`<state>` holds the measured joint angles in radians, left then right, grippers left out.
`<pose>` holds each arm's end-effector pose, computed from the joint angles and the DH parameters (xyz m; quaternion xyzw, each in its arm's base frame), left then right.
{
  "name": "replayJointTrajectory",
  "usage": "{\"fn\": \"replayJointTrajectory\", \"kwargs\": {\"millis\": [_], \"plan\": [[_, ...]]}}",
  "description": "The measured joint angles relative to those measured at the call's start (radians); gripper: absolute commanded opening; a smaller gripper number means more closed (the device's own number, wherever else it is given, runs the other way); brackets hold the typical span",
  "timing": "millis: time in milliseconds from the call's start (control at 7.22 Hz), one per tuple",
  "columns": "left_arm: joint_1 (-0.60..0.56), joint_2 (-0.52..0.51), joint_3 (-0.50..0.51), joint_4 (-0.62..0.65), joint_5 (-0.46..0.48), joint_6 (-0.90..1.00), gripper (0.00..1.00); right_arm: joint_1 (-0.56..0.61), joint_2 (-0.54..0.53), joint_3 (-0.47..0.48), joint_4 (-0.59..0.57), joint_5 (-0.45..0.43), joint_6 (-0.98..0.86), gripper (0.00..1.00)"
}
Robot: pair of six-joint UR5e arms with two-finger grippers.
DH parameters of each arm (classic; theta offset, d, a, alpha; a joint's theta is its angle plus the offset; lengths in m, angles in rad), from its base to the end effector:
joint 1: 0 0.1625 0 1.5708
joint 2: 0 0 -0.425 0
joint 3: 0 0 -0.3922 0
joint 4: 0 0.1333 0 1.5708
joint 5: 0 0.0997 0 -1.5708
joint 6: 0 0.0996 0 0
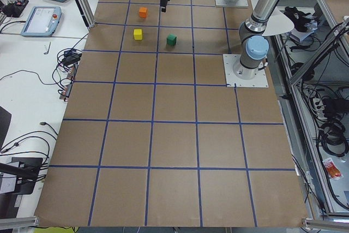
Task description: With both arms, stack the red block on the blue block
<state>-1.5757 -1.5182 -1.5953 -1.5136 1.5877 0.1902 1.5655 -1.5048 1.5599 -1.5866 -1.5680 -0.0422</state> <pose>-0.1340 -0.4769 0.5072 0.0969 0.9943 -0.0417 0.0124 0.1308 -0.5160 0.4615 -0.0184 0.9996 0.0196 0.0019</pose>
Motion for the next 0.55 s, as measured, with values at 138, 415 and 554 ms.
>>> {"fn": "replayJointTrajectory", "kwargs": {"millis": [138,415,554], "plan": [[0.0,0.0,0.0,0.0,0.0,0.0,1.0,0.0,-0.002,0.001,0.004,0.0,0.002,1.0],[0.0,0.0,0.0,0.001,0.0,0.0,1.0,0.001,-0.004,0.003,0.004,-0.001,0.006,1.0],[0.0,0.0,0.0,0.001,0.0,0.0,1.0,0.001,-0.004,0.004,0.004,-0.002,0.007,1.0]]}}
